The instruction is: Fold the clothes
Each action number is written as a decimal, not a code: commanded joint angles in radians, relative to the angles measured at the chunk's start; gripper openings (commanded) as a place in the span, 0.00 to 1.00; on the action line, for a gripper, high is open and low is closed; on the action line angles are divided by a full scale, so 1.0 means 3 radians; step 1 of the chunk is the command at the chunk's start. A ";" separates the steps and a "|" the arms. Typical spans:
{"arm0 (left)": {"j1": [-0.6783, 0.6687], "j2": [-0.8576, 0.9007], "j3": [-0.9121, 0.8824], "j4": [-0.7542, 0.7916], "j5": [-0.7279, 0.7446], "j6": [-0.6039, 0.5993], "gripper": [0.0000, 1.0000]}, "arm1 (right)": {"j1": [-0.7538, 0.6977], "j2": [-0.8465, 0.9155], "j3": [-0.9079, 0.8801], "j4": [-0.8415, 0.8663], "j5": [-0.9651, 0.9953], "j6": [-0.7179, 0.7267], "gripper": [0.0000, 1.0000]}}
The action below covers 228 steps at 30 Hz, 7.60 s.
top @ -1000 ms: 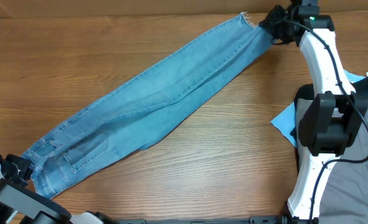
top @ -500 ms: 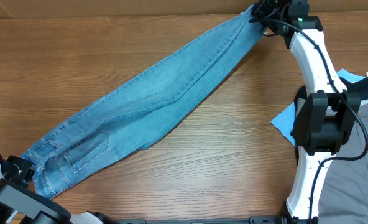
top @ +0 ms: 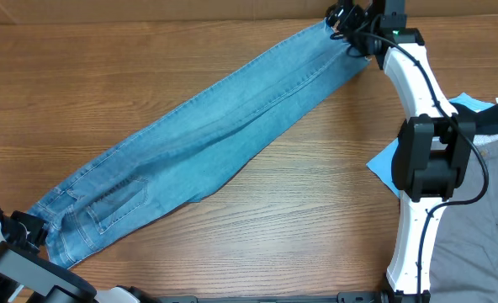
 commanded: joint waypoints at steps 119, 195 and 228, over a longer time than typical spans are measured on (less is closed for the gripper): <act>-0.1132 -0.0216 0.0287 0.1541 0.1118 0.0333 0.30 | 0.0086 -0.0738 0.0018 -0.3201 0.0174 -0.0959 1.00; -0.1207 -0.0217 0.0136 0.0178 0.1773 0.0960 0.42 | -0.0027 -0.0445 -0.1775 -0.0189 -0.0067 -0.0833 0.40; -0.1207 -0.0217 0.0136 0.0215 0.1701 0.1044 0.44 | 0.0130 -0.0942 -0.0937 0.0956 -0.1512 -0.1049 0.04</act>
